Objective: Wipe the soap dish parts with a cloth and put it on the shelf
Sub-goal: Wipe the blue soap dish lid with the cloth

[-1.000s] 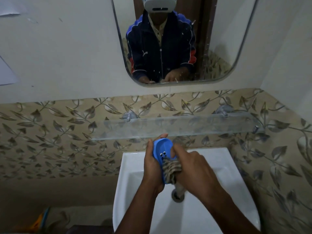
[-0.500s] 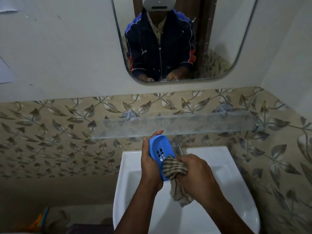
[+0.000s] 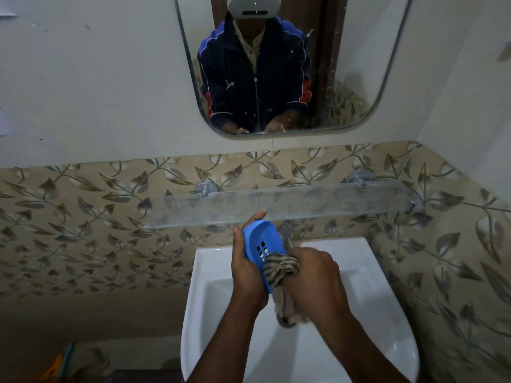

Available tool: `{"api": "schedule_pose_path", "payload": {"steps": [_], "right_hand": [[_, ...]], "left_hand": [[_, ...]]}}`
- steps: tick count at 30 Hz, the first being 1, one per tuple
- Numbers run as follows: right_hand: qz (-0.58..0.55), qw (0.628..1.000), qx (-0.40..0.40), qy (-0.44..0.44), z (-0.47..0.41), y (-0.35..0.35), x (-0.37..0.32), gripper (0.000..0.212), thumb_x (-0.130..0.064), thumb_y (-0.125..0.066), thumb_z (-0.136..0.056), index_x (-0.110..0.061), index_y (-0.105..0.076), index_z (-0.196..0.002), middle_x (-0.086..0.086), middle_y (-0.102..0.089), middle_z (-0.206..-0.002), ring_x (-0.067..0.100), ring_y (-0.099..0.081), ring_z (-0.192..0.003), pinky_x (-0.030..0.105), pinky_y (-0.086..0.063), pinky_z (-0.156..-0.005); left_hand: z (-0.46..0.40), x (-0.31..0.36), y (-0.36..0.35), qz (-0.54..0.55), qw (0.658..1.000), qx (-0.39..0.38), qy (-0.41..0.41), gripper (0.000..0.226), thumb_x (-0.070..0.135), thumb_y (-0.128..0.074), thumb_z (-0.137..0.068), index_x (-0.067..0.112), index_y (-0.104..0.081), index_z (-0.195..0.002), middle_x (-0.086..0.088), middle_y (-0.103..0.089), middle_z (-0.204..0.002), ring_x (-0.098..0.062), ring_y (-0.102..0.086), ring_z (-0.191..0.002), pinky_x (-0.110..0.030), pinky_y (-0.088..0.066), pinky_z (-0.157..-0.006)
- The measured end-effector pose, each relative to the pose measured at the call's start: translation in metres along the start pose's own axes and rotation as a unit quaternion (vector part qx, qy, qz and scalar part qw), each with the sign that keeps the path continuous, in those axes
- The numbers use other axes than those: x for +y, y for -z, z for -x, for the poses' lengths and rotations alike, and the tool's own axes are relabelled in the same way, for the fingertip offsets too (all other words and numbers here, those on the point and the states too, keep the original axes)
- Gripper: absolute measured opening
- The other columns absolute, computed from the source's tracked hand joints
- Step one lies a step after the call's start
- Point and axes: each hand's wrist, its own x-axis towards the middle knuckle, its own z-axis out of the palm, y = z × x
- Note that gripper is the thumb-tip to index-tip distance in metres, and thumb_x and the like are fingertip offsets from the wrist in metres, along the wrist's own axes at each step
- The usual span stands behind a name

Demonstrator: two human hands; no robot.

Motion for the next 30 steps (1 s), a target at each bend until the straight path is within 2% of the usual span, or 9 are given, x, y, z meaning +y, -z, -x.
{"api": "schedule_pose_path", "payload": {"steps": [3, 4, 7, 10, 13, 18, 23, 27, 30], "right_hand": [[-0.214, 0.972, -0.096, -0.026, -0.003, 0.002, 0.006, 0.027, -0.03, -0.071, -0.078, -0.005, -0.065, -0.068, 0.011, -0.065, -0.062, 0.015, -0.059, -0.056, 0.031, -0.048, -0.055], [-0.199, 0.975, -0.095, -0.008, -0.003, 0.001, 0.006, 0.022, -0.028, -0.071, -0.078, -0.007, -0.067, -0.07, 0.011, -0.067, -0.066, 0.018, -0.062, -0.06, 0.029, -0.049, -0.058], [-0.024, 0.996, 0.026, 0.076, -0.004, -0.004, 0.008, 0.004, -0.018, -0.067, -0.082, -0.016, -0.07, -0.083, 0.0, -0.059, -0.079, 0.015, -0.057, -0.067, 0.022, -0.045, -0.059], [-0.026, 0.977, 0.133, 0.163, -0.014, -0.002, -0.001, 0.017, -0.016, -0.069, -0.082, -0.014, -0.071, -0.098, 0.0, -0.059, -0.089, 0.013, -0.058, -0.066, 0.022, -0.05, -0.055], [-0.047, 0.972, 0.167, 0.161, -0.031, 0.005, -0.015, 0.017, -0.014, -0.07, -0.084, -0.014, -0.07, -0.101, 0.001, -0.057, -0.089, 0.013, -0.056, -0.066, 0.016, -0.043, -0.055], [0.03, 0.992, 0.079, 0.095, -0.015, -0.002, -0.003, 0.006, -0.021, -0.059, -0.089, -0.019, -0.064, -0.089, -0.005, -0.056, -0.091, 0.017, -0.06, -0.077, 0.016, -0.031, -0.058], [-0.049, 0.98, 0.141, 0.133, -0.034, 0.009, -0.021, 0.005, -0.013, -0.065, -0.083, -0.018, -0.063, -0.084, -0.004, -0.06, -0.076, 0.01, -0.051, -0.065, 0.008, -0.028, -0.056], [0.025, 0.997, 0.013, 0.074, -0.01, 0.003, -0.003, 0.013, -0.027, -0.058, -0.088, -0.025, -0.058, -0.076, -0.009, -0.051, -0.064, 0.011, -0.053, -0.061, 0.011, -0.029, -0.048], [-0.025, 0.995, -0.025, 0.09, -0.012, 0.008, -0.003, 0.017, -0.024, -0.06, -0.084, -0.019, -0.059, -0.068, -0.001, -0.058, -0.06, 0.012, -0.055, -0.057, 0.016, -0.033, -0.046]], "left_hand": [[-0.005, 0.004, 0.004, 0.019, 1.0, -0.006, -0.013, 0.055, 0.055, -0.038, -0.095, 0.016, -0.067, -0.122, -0.01, -0.062, -0.086, -0.021, -0.058, -0.072, -0.033, -0.051, -0.065], [-0.006, 0.004, 0.004, 0.02, 1.0, -0.004, -0.01, 0.055, 0.056, -0.038, -0.095, 0.016, -0.067, -0.121, -0.01, -0.061, -0.086, -0.02, -0.057, -0.072, -0.033, -0.05, -0.064], [-0.005, 0.003, 0.002, 0.026, 1.0, 0.005, 0.006, 0.056, 0.057, -0.038, -0.094, 0.017, -0.068, -0.12, -0.01, -0.061, -0.085, -0.021, -0.056, -0.071, -0.035, -0.047, -0.067], [-0.001, 0.0, -0.003, -0.001, 1.0, 0.004, 0.018, 0.058, 0.056, -0.036, -0.094, 0.014, -0.067, -0.118, -0.013, -0.07, -0.088, -0.025, -0.066, -0.076, -0.035, -0.054, -0.07], [-0.001, -0.008, -0.004, -0.034, 0.999, 0.006, 0.035, 0.056, 0.051, -0.031, -0.1, 0.014, -0.069, -0.117, -0.01, -0.076, -0.099, -0.022, -0.072, -0.09, -0.031, -0.059, -0.079], [-0.007, 0.007, -0.001, -0.034, 0.999, 0.004, 0.022, 0.063, 0.063, -0.042, -0.091, 0.02, -0.063, -0.131, -0.015, -0.068, -0.099, -0.027, -0.062, -0.083, -0.041, -0.048, -0.082], [-0.003, 0.0, -0.001, -0.024, 0.997, 0.01, 0.066, 0.064, 0.055, -0.036, -0.093, 0.012, -0.058, -0.135, -0.019, -0.069, -0.124, -0.03, -0.066, -0.107, -0.041, -0.049, -0.099], [-0.013, 0.008, 0.003, -0.03, 0.999, 0.007, 0.03, 0.057, 0.059, -0.044, -0.085, 0.023, -0.073, -0.118, -0.011, -0.075, -0.104, -0.027, -0.065, -0.089, -0.043, -0.049, -0.085], [-0.01, 0.004, 0.005, 0.013, 1.0, 0.015, 0.023, 0.055, 0.055, -0.041, -0.092, 0.018, -0.072, -0.118, -0.011, -0.071, -0.1, -0.026, -0.06, -0.084, -0.042, -0.048, -0.08]]}}
